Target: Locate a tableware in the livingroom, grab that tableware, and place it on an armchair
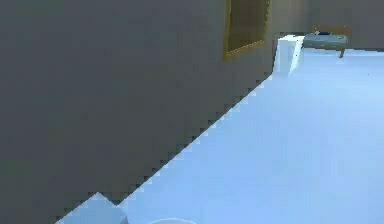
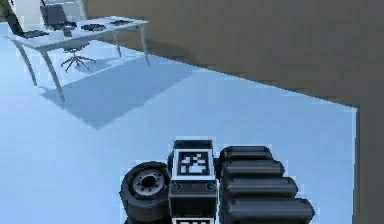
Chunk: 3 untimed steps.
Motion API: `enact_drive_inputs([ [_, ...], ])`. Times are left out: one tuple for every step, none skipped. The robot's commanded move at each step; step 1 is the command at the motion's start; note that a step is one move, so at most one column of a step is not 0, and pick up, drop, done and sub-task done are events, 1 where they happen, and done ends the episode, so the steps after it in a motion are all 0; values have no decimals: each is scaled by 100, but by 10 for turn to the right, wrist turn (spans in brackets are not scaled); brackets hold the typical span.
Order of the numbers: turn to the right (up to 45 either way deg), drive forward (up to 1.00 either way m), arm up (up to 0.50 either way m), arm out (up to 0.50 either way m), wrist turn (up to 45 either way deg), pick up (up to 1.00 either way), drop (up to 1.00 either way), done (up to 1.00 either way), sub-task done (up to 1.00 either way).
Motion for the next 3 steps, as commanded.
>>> enact_drive_inputs([
  [390,0,0,0,0,0,0,0,0],
  [0,100,0,0,0,0,0,0,0],
  [0,100,0,0,0,0,0,0,0],
])
